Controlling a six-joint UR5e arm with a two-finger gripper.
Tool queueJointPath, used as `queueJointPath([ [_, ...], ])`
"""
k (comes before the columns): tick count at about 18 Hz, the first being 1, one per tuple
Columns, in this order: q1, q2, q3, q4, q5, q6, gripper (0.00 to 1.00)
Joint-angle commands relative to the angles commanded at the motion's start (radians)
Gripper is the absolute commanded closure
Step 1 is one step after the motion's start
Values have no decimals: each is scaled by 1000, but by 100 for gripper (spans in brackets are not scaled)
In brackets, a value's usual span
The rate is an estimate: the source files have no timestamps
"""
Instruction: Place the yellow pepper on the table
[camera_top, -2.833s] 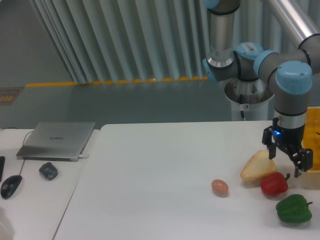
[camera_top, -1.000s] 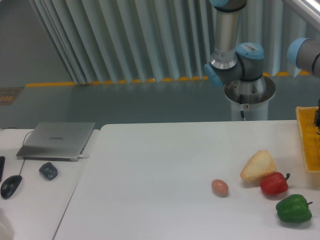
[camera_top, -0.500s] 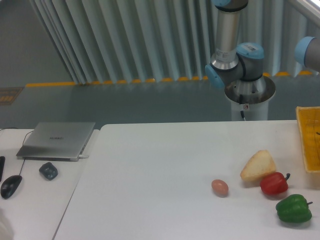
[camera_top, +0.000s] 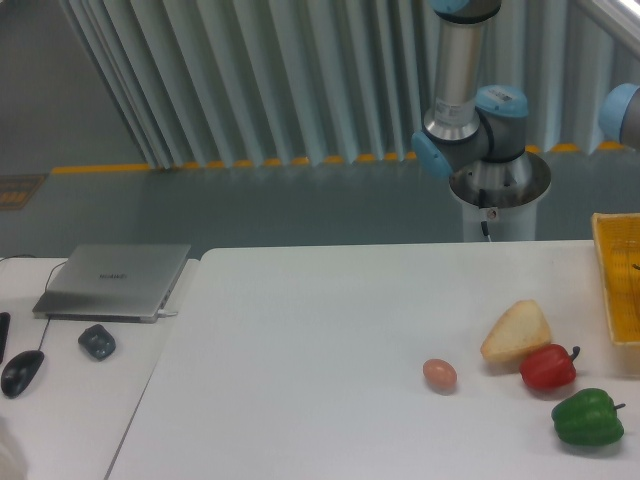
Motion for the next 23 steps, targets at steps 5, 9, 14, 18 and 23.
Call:
queueJointPath([
  [5,12,-3,-25,-9,-9,2,0],
  [9,34,-11,-28,-32,-11,24,0],
  [14,55,-11,-28,-38,2,83,0],
  [18,51,-12,-37,-37,-2,80,0],
  [23,49,-29,-40,-37,-8,80,0],
])
